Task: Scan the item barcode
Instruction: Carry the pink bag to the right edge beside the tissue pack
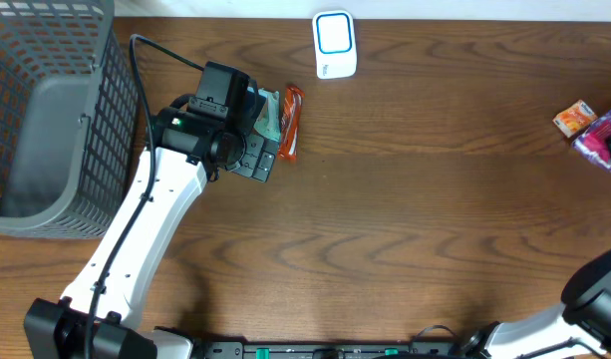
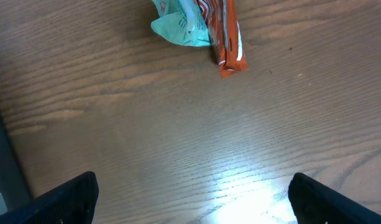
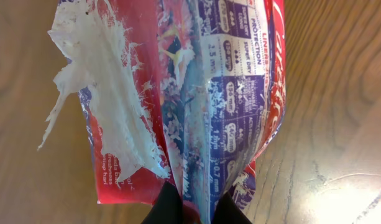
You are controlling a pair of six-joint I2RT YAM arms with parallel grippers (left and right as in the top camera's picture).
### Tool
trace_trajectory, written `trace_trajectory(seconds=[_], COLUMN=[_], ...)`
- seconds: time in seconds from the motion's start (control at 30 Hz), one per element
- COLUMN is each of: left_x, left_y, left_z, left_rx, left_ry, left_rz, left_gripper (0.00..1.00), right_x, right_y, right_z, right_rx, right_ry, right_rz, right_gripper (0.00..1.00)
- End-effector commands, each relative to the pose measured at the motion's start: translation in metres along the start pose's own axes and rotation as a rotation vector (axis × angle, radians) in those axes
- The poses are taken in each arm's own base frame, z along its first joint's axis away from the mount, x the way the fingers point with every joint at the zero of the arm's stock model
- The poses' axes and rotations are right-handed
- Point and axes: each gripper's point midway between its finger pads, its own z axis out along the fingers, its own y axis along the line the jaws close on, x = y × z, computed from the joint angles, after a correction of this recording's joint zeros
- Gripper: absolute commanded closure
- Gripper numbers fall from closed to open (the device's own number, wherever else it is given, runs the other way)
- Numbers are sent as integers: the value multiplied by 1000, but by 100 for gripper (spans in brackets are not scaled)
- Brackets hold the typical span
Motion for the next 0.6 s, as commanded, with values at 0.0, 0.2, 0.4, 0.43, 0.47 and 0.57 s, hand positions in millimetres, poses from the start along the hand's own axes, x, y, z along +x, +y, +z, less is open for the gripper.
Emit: trace_trajectory(seconds=[0.0, 0.2, 0.4, 0.43, 0.47, 0.57], left_x=[-3, -3, -3, -3, -3, -3], left_y=[0, 0, 0, 0, 0, 0], left_z=[-2, -2, -2, -2, -2, -2], left_rx=[4, 4, 4, 4, 4, 4], left_ry=[-7, -7, -7, -7, -7, -7], left_rz=[-16, -16, -16, -16, -16, -16], left_gripper=[2, 2, 2, 2, 2, 2], right_x=[6, 23, 41, 42, 41, 40], right_y=[-7, -14, 26, 33, 37, 52], right_z=[26, 69, 97, 99, 101, 101], right_rx=[33, 50, -169, -198, -210, -249], right_ry=[44, 129, 232, 235, 229, 211], right_rz=[-3, 49, 50, 44, 37, 16], right_gripper=[99, 99, 89, 87, 83, 70])
